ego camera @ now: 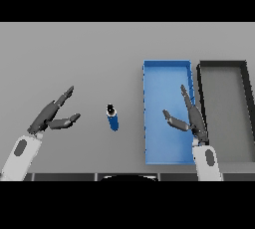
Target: Pick up the blue pipe and place it into the blue bin.
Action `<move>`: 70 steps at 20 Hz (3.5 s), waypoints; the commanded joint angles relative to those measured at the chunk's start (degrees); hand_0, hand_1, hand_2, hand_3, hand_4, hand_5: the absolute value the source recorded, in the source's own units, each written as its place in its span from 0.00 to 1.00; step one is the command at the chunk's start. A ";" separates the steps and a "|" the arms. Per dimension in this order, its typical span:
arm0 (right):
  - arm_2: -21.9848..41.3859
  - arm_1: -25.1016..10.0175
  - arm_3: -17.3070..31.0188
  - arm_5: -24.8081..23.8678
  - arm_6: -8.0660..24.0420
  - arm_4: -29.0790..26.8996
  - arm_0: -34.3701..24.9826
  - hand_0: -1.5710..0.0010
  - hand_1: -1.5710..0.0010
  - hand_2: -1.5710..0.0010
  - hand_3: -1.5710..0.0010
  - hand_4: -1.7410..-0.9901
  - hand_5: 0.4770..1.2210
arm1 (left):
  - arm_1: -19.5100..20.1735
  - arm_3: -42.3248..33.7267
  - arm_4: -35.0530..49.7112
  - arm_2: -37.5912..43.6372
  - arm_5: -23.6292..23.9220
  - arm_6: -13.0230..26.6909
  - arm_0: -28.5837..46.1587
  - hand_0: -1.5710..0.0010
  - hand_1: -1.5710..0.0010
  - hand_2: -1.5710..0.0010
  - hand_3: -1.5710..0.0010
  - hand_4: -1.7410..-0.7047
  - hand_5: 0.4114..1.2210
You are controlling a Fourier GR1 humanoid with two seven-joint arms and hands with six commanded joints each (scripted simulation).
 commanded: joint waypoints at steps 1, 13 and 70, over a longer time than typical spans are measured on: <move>0.08 0.02 -0.11 0.24 0.41 -0.20 -0.16 1.00 1.00 1.00 1.00 0.72 0.14 | 0.80 -1.60 0.46 -0.51 -0.92 0.79 0.70 1.00 1.00 1.00 1.00 0.73 0.19; 0.02 -0.10 -0.20 0.54 0.48 -0.31 -0.43 1.00 1.00 1.00 1.00 0.71 0.12 | -5.19 -5.70 -6.91 -12.62 -3.32 8.41 -0.17 1.00 1.00 1.00 1.00 0.58 0.08; -1.61 -3.49 0.56 3.50 -3.27 -1.96 -2.29 1.00 0.99 0.99 1.00 0.75 0.12 | -31.84 -0.33 -11.63 -11.91 -2.60 3.05 -8.94 0.00 0.00 0.00 0.00 0.26 1.00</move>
